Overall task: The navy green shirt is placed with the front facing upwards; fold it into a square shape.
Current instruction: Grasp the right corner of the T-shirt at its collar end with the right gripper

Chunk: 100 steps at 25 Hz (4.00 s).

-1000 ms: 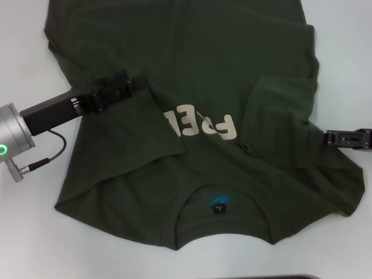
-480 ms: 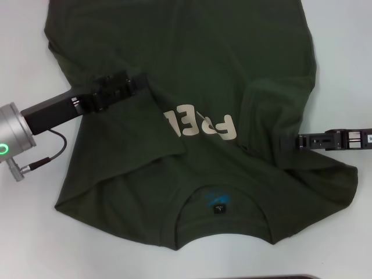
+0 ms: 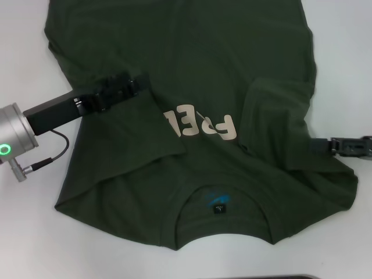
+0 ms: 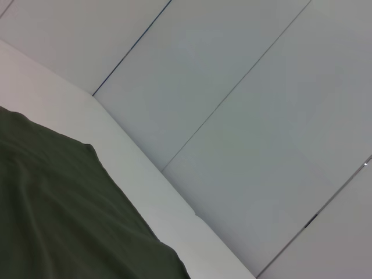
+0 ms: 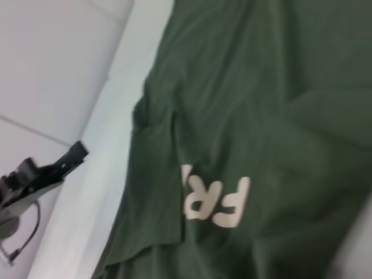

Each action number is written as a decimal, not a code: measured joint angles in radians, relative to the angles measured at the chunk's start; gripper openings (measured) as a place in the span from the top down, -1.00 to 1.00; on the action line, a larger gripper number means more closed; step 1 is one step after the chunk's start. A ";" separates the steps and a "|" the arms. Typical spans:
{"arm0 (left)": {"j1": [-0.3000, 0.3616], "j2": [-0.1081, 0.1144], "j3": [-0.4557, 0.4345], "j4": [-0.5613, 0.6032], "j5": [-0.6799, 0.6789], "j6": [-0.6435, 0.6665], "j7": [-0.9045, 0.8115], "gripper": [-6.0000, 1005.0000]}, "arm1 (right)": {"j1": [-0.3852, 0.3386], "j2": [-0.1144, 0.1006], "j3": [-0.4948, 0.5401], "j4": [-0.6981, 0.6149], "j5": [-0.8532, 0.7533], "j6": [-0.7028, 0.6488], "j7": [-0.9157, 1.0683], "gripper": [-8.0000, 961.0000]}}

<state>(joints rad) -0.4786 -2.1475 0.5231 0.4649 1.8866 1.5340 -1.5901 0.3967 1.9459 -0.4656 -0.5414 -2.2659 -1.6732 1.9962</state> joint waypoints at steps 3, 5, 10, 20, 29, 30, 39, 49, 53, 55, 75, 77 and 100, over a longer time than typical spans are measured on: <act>-0.001 0.000 0.000 -0.002 0.000 0.000 0.003 -0.76 | -0.046 -0.013 0.038 -0.001 0.000 -0.002 -0.007 -0.73; -0.003 0.000 0.000 -0.002 0.000 0.000 0.005 -0.76 | -0.057 -0.018 0.045 -0.002 -0.001 -0.002 -0.007 -0.73; -0.008 0.000 0.000 -0.002 0.000 0.000 0.005 -0.76 | -0.102 -0.030 0.056 -0.002 -0.002 -0.006 -0.003 -0.73; -0.014 -0.001 0.003 -0.002 0.000 0.000 0.004 -0.76 | -0.144 -0.031 0.072 -0.002 -0.004 -0.009 0.023 -0.72; -0.011 -0.001 0.003 -0.003 0.000 0.000 0.005 -0.76 | -0.146 -0.033 0.075 -0.002 -0.026 -0.001 0.051 -0.72; -0.011 -0.001 0.003 -0.003 0.000 0.000 0.005 -0.76 | -0.147 -0.033 0.075 -0.002 -0.027 -0.001 0.053 -0.72; -0.014 -0.001 0.004 -0.003 0.000 -0.012 0.006 -0.76 | -0.151 -0.035 0.076 0.000 -0.029 0.000 0.061 -0.71; -0.016 -0.001 0.012 -0.003 0.000 -0.014 0.006 -0.76 | -0.131 -0.027 0.067 0.008 -0.029 0.004 0.065 -0.70; -0.017 -0.001 0.012 -0.003 0.000 -0.014 0.006 -0.76 | -0.121 -0.024 0.066 0.008 -0.029 0.000 0.065 -0.70; -0.017 -0.001 0.012 -0.003 0.000 -0.014 0.006 -0.76 | -0.117 -0.022 0.064 0.008 -0.029 -0.003 0.065 -0.70; -0.020 0.000 0.012 -0.003 0.000 -0.014 0.003 -0.76 | -0.111 -0.029 0.053 0.000 -0.060 -0.024 0.075 -0.67; -0.020 0.001 0.012 -0.003 0.000 -0.014 0.003 -0.76 | -0.107 -0.027 0.047 0.000 -0.060 -0.020 0.075 -0.52; -0.023 0.005 0.012 -0.003 -0.001 -0.014 0.001 -0.76 | -0.117 -0.015 0.053 -0.004 -0.093 -0.011 0.034 0.98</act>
<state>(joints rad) -0.5015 -2.1427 0.5353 0.4617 1.8853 1.5202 -1.5892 0.2800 1.9311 -0.4130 -0.5451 -2.3584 -1.6839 2.0302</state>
